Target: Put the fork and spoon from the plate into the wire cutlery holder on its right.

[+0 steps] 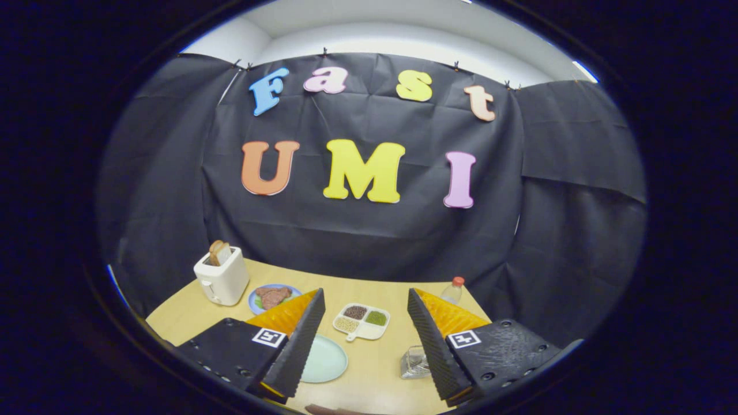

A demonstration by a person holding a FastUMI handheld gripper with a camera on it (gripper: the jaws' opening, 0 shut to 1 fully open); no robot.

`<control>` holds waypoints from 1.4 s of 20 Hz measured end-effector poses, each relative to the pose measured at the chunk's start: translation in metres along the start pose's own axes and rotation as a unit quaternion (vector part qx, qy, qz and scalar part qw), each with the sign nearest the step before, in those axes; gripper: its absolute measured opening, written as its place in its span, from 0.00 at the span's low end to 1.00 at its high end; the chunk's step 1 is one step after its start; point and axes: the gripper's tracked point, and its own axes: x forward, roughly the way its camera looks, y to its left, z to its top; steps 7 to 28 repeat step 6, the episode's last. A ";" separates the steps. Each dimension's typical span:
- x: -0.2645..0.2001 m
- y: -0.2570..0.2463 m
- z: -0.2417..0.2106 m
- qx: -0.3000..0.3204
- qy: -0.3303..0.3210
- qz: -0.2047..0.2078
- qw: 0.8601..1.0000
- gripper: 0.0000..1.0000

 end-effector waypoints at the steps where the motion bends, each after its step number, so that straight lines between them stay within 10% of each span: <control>1: -0.003 0.003 0.004 -0.001 -0.006 0.002 1.000 0.89; 28: -0.013 0.015 0.013 0.005 -0.018 -0.001 1.000 0.95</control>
